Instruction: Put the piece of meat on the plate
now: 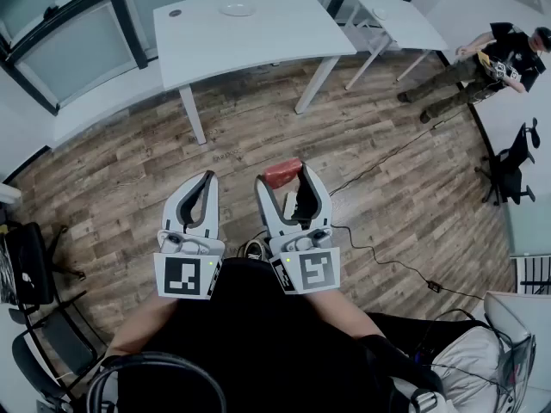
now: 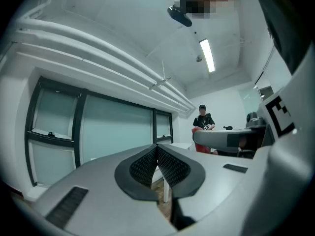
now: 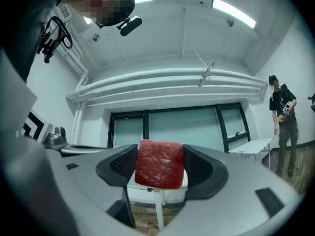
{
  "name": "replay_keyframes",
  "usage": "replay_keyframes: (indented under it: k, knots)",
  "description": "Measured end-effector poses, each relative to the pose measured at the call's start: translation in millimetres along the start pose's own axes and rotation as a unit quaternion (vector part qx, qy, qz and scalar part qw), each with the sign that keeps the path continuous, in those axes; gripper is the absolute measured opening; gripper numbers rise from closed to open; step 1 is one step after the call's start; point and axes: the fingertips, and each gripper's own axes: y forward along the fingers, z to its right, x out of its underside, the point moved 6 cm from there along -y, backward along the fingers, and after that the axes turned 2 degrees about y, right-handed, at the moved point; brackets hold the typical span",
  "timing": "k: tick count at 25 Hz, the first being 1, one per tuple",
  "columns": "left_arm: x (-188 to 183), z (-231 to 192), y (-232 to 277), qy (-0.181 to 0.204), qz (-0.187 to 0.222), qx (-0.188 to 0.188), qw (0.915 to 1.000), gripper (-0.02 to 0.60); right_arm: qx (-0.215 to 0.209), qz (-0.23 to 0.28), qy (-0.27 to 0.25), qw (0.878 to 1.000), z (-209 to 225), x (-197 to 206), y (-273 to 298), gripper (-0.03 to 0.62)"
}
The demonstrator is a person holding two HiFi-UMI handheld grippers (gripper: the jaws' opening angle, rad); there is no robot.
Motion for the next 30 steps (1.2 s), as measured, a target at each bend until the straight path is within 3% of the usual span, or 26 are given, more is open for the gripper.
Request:
replay_keyframes:
  k: [11,21,30]
  knots:
    - [5.6,16.5,17.8,-0.007,-0.018,0.003,0.9998,0.003,-0.008,0.0,-0.001,1.0,20.6,2.2,3.0,0.293]
    - [4.0,36.7,38.0,0.006,-0.007,-0.011,0.9999,0.003,-0.011,0.012,0.014,1.0,51.9,-7.5,1.3,0.293]
    - [8.2,58.5,49.7,0.012,-0.01,-0.02,0.9997,0.003,-0.039,0.001,0.014,0.999,69.7,-2.4,-1.8,0.293]
